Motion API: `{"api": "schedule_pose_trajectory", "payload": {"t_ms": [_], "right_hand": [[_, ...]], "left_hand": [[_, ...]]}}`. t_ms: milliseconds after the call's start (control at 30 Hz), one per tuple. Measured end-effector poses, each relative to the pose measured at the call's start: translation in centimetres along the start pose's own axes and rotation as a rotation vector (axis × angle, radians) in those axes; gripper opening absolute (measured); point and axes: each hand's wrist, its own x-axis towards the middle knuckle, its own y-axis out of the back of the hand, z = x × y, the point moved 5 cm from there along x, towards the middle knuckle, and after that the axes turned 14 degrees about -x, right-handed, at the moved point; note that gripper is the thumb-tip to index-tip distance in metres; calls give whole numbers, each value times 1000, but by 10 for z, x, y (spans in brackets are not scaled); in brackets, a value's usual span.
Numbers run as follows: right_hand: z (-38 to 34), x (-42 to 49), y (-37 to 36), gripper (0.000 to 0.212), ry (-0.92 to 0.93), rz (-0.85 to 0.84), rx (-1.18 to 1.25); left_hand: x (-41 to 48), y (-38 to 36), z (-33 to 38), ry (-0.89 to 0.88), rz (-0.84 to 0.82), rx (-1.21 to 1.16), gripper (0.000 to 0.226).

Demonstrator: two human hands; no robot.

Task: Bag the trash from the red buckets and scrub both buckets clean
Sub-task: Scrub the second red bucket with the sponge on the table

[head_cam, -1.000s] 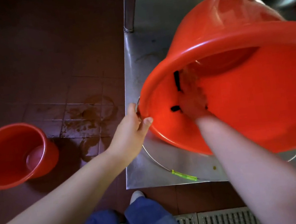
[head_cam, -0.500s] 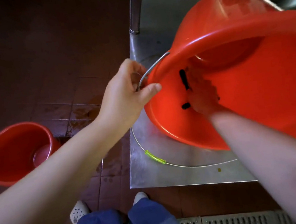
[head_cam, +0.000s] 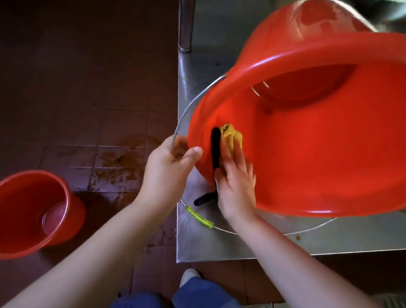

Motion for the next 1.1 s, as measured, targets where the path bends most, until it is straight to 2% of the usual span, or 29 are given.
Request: {"api": "schedule_pose_trajectory", "payload": {"t_ms": [100,300,433,600,700,800,900,967,1100], "right_hand": [[24,26,0,63,-24,10,-101],[94,128,3,63,-22,-104,-519],[108,158,3,56,-151,-168,-539],[106,156,-3,60,-155,-230,-561],[75,126,-9,62,-48,-168,-417],[31,65,-9,64,-67,-110,-195],[1,16,-1,67,79,23,-67],[14,21,-4,66,109,59,-79],[63,73,-2,69,79,22,-353]], "left_hand": [[3,0,27,-55,-53,-29,18],[18,-2,83,-134,-99,-79,16],[15,1,75,-100,-12,-197,19],[0,13,11,72,185,-257,16],[2,7,8,51,163,-234,10],[7,3,18,1,144,-218,11],[14,3,26,-21,98,-184,15],[20,3,35,-51,50,-149,14],[31,-1,72,-167,-66,-4,7]]}}
